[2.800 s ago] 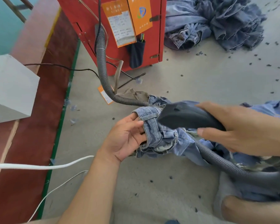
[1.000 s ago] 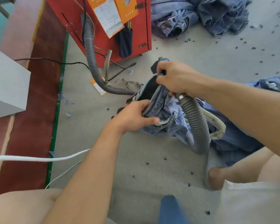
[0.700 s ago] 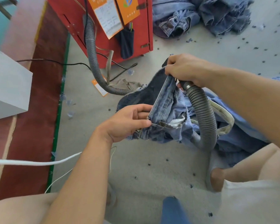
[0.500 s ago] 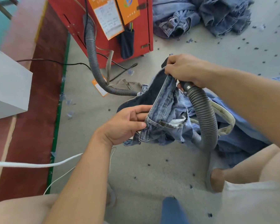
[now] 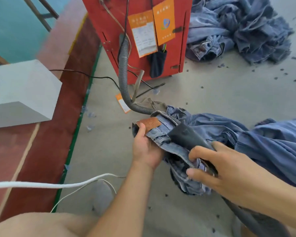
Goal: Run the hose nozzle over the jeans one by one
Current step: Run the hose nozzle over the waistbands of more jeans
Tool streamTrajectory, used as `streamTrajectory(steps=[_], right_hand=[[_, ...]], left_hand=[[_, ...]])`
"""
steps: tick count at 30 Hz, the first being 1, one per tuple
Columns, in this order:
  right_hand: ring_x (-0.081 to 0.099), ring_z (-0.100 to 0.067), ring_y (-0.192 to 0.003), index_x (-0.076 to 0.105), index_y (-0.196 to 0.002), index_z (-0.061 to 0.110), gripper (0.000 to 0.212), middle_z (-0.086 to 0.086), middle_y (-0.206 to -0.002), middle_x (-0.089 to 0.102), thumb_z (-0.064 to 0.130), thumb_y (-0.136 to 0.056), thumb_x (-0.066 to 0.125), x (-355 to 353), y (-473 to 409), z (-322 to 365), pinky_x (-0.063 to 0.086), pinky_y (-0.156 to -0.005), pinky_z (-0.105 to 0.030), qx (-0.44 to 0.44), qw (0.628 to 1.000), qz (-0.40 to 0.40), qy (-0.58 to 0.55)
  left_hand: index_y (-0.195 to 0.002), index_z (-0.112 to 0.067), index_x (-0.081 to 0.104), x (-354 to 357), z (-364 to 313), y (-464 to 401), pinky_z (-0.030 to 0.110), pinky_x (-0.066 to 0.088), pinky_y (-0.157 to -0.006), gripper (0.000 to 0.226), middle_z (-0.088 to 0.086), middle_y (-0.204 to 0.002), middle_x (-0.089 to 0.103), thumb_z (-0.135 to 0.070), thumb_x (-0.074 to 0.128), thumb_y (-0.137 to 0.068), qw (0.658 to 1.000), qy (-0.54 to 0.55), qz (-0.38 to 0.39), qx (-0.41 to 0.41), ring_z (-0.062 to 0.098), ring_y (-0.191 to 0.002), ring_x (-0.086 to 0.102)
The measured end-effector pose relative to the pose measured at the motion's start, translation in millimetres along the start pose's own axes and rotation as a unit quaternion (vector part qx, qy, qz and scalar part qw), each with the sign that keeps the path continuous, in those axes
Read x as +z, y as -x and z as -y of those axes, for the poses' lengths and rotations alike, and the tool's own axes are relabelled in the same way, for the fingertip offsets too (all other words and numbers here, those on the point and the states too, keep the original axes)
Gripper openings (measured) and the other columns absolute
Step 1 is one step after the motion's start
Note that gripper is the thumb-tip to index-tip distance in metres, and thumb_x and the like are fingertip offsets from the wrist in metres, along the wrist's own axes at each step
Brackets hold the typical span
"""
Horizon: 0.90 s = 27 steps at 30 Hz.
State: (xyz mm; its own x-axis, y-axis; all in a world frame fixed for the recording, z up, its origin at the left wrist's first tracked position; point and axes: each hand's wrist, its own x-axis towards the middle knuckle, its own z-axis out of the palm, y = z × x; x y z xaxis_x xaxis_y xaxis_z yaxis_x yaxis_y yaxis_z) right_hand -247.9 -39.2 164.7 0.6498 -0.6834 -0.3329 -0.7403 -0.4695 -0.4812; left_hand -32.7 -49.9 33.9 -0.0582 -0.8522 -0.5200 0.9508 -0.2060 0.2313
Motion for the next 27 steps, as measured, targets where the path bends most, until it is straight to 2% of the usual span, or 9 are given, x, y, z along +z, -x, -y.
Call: streamTrajectory(steps=[3,6,10,14,17,20,22,24,27], right_hand=[[0.063,0.004,-0.083,0.031,-0.129,0.082,0.049,0.023,-0.093,0.064,0.074,-0.081,0.035,-23,1,-7,0.048,-0.07,-0.021,-0.005,0.997,-0.063,-0.045],[0.064,0.006,-0.058,0.014,-0.138,0.082,0.071,0.033,-0.068,0.064,0.058,-0.085,0.054,-44,3,-21,0.049,-0.054,-0.018,-0.009,0.989,-0.128,-0.072],[0.065,0.004,-0.059,0.027,-0.129,0.075,0.064,0.041,-0.072,0.061,0.042,-0.086,0.06,-47,-3,-31,0.047,-0.061,-0.009,-0.044,0.997,-0.033,-0.048],[0.064,-0.001,-0.062,0.024,-0.125,0.076,0.051,0.031,-0.082,0.066,0.05,-0.092,0.053,-29,-16,-24,0.048,-0.06,-0.016,-0.038,0.995,0.078,-0.045],[0.064,-0.005,-0.057,0.039,-0.126,0.057,0.039,0.017,-0.075,0.069,0.041,-0.096,0.057,-20,-36,-30,0.05,-0.055,-0.023,-0.013,0.998,-0.001,-0.064],[0.062,-0.019,-0.044,0.047,-0.122,0.041,0.028,-0.002,-0.058,0.068,0.035,-0.097,0.059,-31,-48,-43,0.056,-0.051,-0.045,0.04,0.984,-0.087,-0.148],[0.061,-0.033,-0.044,0.048,-0.119,0.044,0.025,-0.014,-0.057,0.066,0.037,-0.097,0.058,-45,-45,-49,0.054,-0.046,-0.049,0.037,0.976,-0.067,-0.203],[0.061,-0.031,-0.043,0.047,-0.118,0.048,0.026,-0.013,-0.056,0.065,0.037,-0.097,0.058,-51,-38,-54,0.053,-0.043,-0.042,0.013,0.981,-0.016,-0.194],[0.063,-0.007,-0.049,0.045,-0.125,0.051,0.034,0.018,-0.068,0.069,0.04,-0.095,0.058,-36,-31,-52,0.047,-0.047,-0.018,-0.023,0.995,0.045,-0.09]], left_hand=[[-0.147,-0.001,0.051,5,-4,-1,0.057,0.032,-0.119,0.078,0.025,-0.145,0.056,-0.063,0.034,-0.103,0.999,0.006,-0.012,0.033,0.043,-0.137,0.052],[-0.146,-0.002,0.053,5,-8,-1,0.054,0.045,-0.107,0.074,0.024,-0.14,0.061,-0.06,0.027,-0.107,0.998,-0.002,-0.021,0.057,0.041,-0.129,0.059],[-0.132,-0.003,0.063,5,-11,-2,0.051,0.048,-0.103,0.066,0.024,-0.132,0.065,-0.051,0.023,-0.11,0.995,0.001,-0.034,0.093,0.042,-0.12,0.063],[-0.13,-0.001,0.062,10,-12,1,0.053,0.036,-0.114,0.069,0.025,-0.135,0.062,-0.056,0.027,-0.107,0.993,0.023,-0.046,0.104,0.043,-0.127,0.055],[-0.138,0.005,0.055,16,-19,4,0.055,0.031,-0.12,0.065,0.029,-0.141,0.056,-0.049,0.046,-0.102,0.993,0.028,-0.038,0.111,0.043,-0.133,0.053],[-0.113,0.006,0.069,23,-16,4,0.055,0.055,-0.099,0.03,0.027,-0.116,0.069,-0.013,0.054,-0.096,0.994,-0.044,-0.055,0.08,0.039,-0.104,0.07],[-0.108,0.007,0.068,25,-14,4,0.053,0.059,-0.081,0.031,0.027,-0.107,0.073,-0.009,0.042,-0.103,0.992,-0.069,-0.094,0.038,0.04,-0.089,0.074],[-0.121,0.01,0.062,25,-16,5,0.055,0.052,-0.086,0.04,0.031,-0.12,0.069,-0.016,0.034,-0.109,0.992,-0.054,-0.114,0.027,0.044,-0.099,0.072],[-0.143,0.009,0.048,27,-21,2,0.059,0.041,-0.104,0.049,0.034,-0.145,0.052,-0.024,0.031,-0.112,0.994,-0.021,-0.105,0.032,0.047,-0.135,0.05]])
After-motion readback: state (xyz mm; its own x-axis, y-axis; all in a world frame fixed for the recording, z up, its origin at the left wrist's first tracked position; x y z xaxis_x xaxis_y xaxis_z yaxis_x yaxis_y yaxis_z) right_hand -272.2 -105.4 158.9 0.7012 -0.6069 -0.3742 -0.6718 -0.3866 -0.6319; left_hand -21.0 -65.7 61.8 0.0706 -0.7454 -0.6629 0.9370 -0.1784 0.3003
